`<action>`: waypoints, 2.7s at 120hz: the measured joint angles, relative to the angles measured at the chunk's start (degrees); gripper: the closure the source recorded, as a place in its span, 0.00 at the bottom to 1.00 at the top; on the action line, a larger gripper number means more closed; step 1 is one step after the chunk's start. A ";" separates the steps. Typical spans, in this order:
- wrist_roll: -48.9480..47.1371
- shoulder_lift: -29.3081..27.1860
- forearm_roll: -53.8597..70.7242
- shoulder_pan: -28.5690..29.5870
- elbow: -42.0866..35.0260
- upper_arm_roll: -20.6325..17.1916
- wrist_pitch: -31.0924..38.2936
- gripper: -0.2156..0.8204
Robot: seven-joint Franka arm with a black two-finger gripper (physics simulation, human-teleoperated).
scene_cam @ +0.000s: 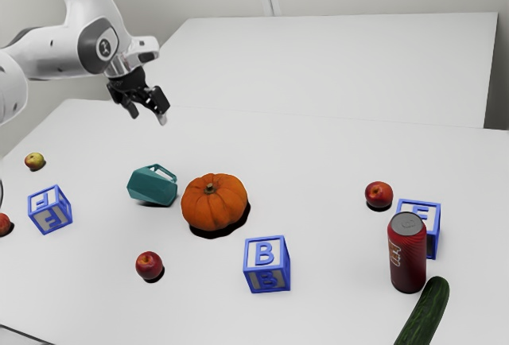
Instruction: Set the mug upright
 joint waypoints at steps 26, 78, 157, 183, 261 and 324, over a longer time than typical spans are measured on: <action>1.09 0.72 -3.53 3.99 -1.65 0.56 1.18 0.21; 13.69 15.25 -21.97 16.52 6.39 0.24 -8.39 0.21; 27.78 20.11 -32.21 20.29 4.75 -0.21 -16.82 0.40; 30.10 20.80 -34.48 20.78 4.30 -0.20 -17.07 0.58; 33.06 20.09 -44.72 20.30 4.14 -0.30 -20.62 0.95; 24.97 15.34 -32.74 12.76 1.88 -0.55 -9.64 0.95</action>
